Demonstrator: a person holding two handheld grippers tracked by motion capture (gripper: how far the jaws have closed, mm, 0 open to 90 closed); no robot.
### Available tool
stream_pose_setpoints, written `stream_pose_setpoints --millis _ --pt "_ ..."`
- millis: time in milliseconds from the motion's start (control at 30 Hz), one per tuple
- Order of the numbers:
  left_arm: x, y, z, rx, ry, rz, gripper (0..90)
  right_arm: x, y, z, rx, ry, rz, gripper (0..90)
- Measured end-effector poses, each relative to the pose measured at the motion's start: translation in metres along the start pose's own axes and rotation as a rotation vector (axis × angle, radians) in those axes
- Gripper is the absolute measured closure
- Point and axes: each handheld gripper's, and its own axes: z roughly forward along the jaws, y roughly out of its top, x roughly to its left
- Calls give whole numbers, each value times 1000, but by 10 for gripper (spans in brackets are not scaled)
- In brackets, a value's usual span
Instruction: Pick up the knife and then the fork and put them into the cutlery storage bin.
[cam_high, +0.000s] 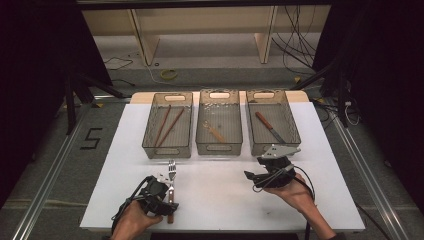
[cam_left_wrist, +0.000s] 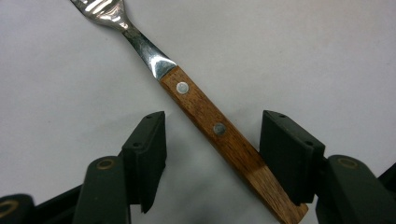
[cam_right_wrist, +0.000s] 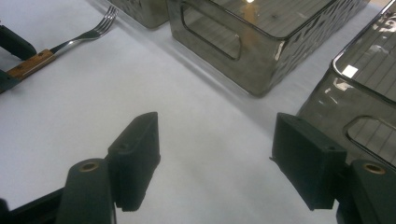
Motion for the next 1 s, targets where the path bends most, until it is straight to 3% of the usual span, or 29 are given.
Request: stream_pose_setpoints --millis 133,333,700,1000 --pt "2 -1 -1 -1 9 7 508 1 0 0 -2 2 1 328" --pt "4 -1 -2 0 13 6 568 1 0 0 -5 2 0 328" --pt "13 -3 -4 1 -4 -25 704 1 0 0 -5 3 -1 332" --pt "14 -5 -4 -7 -9 13 755 1 0 0 -14 6 -4 334"
